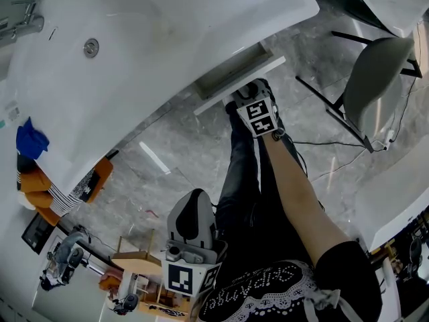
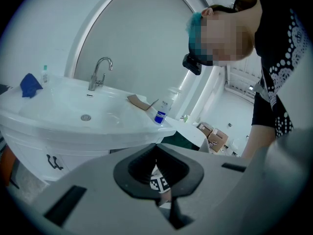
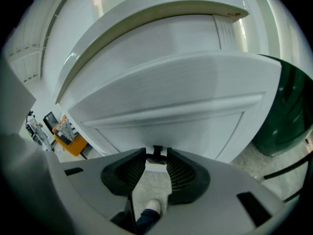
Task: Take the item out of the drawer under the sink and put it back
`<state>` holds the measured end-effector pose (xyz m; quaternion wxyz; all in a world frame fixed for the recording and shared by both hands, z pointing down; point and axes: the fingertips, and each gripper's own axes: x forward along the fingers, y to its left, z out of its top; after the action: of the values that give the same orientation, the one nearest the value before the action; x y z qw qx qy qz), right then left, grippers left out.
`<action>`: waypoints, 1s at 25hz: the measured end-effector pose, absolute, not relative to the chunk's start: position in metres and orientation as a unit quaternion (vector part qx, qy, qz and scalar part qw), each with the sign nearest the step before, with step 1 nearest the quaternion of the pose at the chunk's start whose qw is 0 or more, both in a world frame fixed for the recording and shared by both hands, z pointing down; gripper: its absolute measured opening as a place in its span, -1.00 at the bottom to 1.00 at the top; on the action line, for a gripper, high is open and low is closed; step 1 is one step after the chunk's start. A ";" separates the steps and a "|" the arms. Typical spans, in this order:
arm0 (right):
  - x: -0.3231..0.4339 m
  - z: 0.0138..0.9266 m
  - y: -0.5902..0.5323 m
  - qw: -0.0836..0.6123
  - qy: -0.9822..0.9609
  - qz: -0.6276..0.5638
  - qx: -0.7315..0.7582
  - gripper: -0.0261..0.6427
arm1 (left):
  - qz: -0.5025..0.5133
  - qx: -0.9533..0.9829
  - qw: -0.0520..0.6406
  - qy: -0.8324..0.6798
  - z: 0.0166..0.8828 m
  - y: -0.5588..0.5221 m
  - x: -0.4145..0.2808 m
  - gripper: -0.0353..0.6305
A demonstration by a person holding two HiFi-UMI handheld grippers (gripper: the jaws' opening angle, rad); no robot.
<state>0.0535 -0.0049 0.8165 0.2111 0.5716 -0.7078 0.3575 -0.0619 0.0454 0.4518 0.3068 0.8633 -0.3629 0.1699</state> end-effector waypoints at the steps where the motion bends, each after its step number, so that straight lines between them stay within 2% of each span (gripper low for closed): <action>1: 0.053 0.816 -0.003 0.211 -0.708 0.357 0.572 -0.50 | 0.169 0.863 0.308 -0.363 0.452 0.045 -0.062 -0.88; 9: 0.054 0.818 0.018 0.229 -0.711 0.346 0.568 -0.52 | 0.167 0.868 0.307 -0.351 0.452 0.044 -0.058 -0.88; 25: 0.054 0.814 0.021 0.218 -0.715 0.340 0.571 -0.53 | 0.170 0.875 0.305 -0.334 0.453 0.049 -0.054 -0.88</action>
<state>0.0543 0.0211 0.8139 0.2184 0.5706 -0.7151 0.3397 -0.0537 0.0487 0.4530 0.3053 0.8752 -0.3345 0.1702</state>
